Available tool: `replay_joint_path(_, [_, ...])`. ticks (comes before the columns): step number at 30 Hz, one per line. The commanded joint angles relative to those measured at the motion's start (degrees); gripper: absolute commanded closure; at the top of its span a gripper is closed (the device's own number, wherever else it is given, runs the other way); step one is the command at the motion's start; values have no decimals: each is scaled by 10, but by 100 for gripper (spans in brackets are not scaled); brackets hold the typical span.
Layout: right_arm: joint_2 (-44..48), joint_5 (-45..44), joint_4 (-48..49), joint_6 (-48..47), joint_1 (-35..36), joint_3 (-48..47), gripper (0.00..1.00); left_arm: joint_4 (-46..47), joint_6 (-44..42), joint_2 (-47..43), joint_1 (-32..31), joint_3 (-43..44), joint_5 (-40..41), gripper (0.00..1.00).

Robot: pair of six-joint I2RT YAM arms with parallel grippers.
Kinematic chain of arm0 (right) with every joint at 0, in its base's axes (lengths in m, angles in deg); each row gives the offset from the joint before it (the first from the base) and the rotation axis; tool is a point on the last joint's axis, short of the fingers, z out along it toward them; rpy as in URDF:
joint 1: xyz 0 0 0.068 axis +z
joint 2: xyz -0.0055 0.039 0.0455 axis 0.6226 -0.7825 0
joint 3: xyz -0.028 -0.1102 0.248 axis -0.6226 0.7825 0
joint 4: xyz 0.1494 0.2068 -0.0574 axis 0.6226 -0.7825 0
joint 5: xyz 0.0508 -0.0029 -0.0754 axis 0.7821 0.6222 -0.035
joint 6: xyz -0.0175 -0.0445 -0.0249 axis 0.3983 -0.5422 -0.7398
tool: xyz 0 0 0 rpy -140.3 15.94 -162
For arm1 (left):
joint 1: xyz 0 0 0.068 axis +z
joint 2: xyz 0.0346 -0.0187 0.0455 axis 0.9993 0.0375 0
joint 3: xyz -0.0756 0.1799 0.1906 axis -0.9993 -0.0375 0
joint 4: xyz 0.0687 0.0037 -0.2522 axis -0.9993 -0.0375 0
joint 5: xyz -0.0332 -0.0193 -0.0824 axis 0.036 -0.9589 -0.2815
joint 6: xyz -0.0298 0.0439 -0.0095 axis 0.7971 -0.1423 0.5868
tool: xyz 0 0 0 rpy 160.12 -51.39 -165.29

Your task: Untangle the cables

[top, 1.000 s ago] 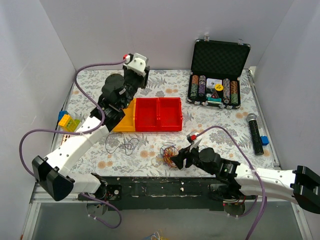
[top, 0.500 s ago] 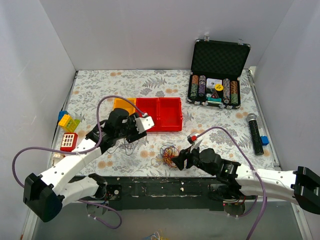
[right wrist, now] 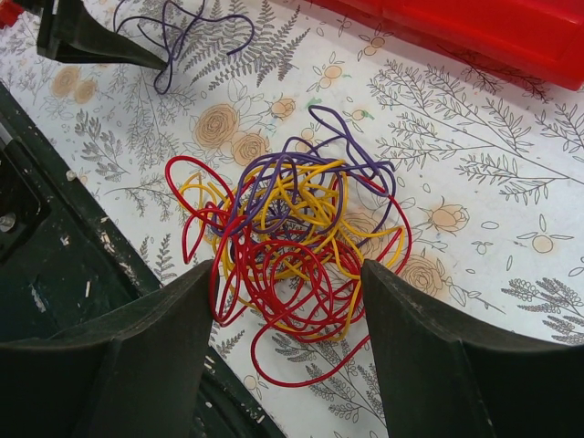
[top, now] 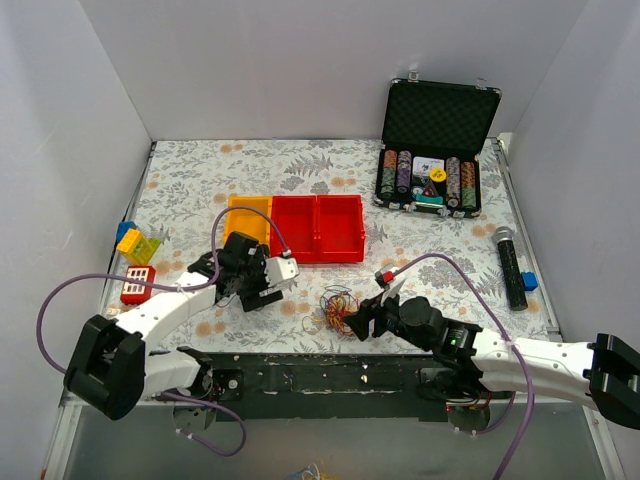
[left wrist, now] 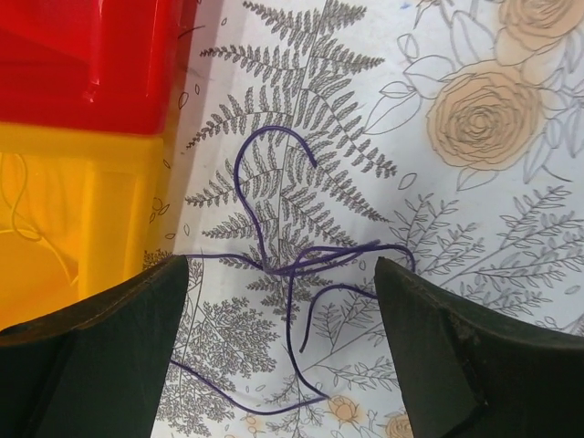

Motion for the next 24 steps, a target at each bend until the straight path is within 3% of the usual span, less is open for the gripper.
replay_joint_path(1, [6,-7,17,3,3,-3,28,62,-27,32,19,-4,4,16])
replay_joint_path(6, [5,-2,17,7,2,-1,28,81,-22,88,45,9,5,18])
replay_joint_path(8, [4,-2,18,8,2,-1,28,76,-24,99,49,9,1,24])
replay_joint_path(9, [4,-2,17,8,2,-1,28,69,-24,100,50,12,-6,31])
replay_joint_path(14, [6,-6,18,5,2,-2,28,8,-15,101,50,33,-46,85])
replay_joint_path(16, [4,-8,17,2,2,-5,29,-22,-10,94,50,42,-64,100])
replay_joint_path(20, [-2,-7,17,0,3,-9,29,-73,20,57,49,81,-111,100])
replay_joint_path(24, [-7,-7,17,-2,2,-12,29,-105,78,29,45,179,-155,100])
